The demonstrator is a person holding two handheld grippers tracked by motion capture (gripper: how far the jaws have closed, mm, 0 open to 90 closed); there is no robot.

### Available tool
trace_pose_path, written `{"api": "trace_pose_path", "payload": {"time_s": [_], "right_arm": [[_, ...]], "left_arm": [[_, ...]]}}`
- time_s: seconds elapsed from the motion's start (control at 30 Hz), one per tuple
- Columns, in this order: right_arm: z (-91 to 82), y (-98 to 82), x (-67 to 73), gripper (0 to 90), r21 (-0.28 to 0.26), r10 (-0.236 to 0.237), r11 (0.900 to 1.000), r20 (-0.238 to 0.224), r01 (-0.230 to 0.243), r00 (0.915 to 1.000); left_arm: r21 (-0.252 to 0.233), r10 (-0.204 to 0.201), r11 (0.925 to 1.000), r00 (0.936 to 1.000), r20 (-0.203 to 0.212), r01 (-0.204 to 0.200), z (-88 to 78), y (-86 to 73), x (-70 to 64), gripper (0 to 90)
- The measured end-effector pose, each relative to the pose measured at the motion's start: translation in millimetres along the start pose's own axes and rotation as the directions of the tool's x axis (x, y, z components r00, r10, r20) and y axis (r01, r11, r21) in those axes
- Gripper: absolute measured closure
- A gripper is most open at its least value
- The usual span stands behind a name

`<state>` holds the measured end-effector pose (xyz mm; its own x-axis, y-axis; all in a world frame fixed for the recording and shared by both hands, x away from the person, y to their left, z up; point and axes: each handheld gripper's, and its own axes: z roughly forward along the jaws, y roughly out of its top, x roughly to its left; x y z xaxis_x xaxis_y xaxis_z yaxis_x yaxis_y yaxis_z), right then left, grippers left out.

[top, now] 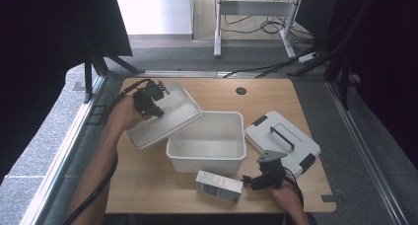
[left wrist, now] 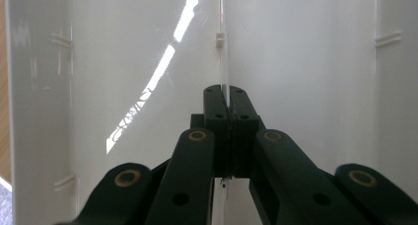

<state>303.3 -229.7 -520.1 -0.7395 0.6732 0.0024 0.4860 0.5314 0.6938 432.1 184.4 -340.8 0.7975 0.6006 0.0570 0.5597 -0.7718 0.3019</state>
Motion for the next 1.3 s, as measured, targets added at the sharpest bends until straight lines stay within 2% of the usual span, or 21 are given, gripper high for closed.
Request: {"api": "trace_pose_path", "payload": {"time_s": [0.4, 0.73, 1.0, 1.3], "right_arm": [[-0.1, 0.0, -0.1, 0.0, 0.001, -0.002, 1.000, -0.001, 0.002, 1.0000], [-0.1, 0.0, 0.0, 0.0, 0.001, -0.001, 1.000, -0.001, 0.001, 1.0000], [-0.1, -0.1, 0.0, 0.0, 0.002, 0.000, 1.000, -0.001, 0.000, 1.0000], [-0.1, 0.0, 0.0, 0.0, 0.001, -0.001, 1.000, -0.002, 0.001, 1.0000]], "left_arm": [[-0.004, -0.095, 0.9955, 0.9953, -0.021, 0.095, -5.0, -34.8, 21.0, 88.8], [-0.027, -0.175, 0.9843, 0.9840, -0.030, 0.175, -9.9, -65.7, 33.2, 88.9], [-0.026, -0.206, 0.9784, 0.9775, -0.046, 0.205, -8.2, -89.6, 38.1, 88.8], [-0.016, -0.210, 0.9776, 0.9768, -0.041, 0.210, 16.0, -113.7, 36.9, 88.8]]}}
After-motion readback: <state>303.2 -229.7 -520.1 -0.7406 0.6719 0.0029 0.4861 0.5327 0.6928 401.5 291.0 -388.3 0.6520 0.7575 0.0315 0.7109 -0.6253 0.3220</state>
